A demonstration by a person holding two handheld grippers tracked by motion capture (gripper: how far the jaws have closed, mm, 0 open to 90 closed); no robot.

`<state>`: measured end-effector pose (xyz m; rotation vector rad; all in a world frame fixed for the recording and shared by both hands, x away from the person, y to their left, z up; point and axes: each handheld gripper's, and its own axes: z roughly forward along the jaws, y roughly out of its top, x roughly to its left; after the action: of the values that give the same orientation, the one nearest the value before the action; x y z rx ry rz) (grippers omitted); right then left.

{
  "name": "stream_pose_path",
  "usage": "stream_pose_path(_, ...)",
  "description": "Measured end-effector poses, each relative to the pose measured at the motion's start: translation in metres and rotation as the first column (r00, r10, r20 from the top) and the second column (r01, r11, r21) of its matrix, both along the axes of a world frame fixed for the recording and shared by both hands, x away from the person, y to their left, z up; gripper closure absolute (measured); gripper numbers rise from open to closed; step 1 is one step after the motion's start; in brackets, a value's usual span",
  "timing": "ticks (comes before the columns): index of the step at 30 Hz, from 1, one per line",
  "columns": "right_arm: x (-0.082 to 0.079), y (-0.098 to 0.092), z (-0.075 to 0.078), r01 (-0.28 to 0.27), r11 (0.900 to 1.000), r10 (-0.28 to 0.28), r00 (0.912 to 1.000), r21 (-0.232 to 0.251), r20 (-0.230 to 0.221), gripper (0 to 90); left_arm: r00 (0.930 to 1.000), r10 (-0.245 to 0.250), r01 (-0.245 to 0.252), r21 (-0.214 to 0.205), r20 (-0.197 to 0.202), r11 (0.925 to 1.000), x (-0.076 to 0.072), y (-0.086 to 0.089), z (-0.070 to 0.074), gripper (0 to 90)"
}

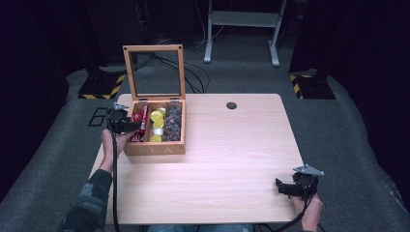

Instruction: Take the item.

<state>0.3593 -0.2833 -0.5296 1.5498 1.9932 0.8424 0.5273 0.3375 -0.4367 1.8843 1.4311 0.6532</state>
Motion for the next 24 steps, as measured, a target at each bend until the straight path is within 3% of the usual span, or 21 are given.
stream_pose_path(5,0.000,0.000,0.000,-0.001,1.0000,0.001,1.0000,0.000,0.000,0.6,0.9997,-0.008,0.008,0.033,-0.023,0.9994,0.005,-0.006,-0.004,56.1)
stream_pose_path(6,0.000,0.000,0.000,-0.001,1.0000,0.001,1.0000,0.000,0.000,0.6,0.9994,-0.009,0.011,0.063,-0.035,0.9980,0.008,-0.008,-0.006,56.1)
stream_pose_path(15,0.000,0.000,0.000,-0.001,1.0000,0.001,1.0000,0.000,0.000,0.7,0.9986,-0.003,0.007,0.067,-0.053,0.9977,0.011,-0.007,-0.011,66.4)
stream_pose_path(19,0.000,0.000,0.000,-0.001,1.0000,0.001,1.0000,0.001,0.000,0.7,0.9977,0.026,-0.023,0.040,-0.063,0.9989,0.011,-0.004,-0.014,70.5)
stream_pose_path(24,0.000,0.000,0.000,-0.001,1.0000,0.001,1.0000,0.000,0.000,0.7,0.9974,0.041,-0.038,0.045,-0.060,0.9983,0.011,-0.005,-0.015,73.5)
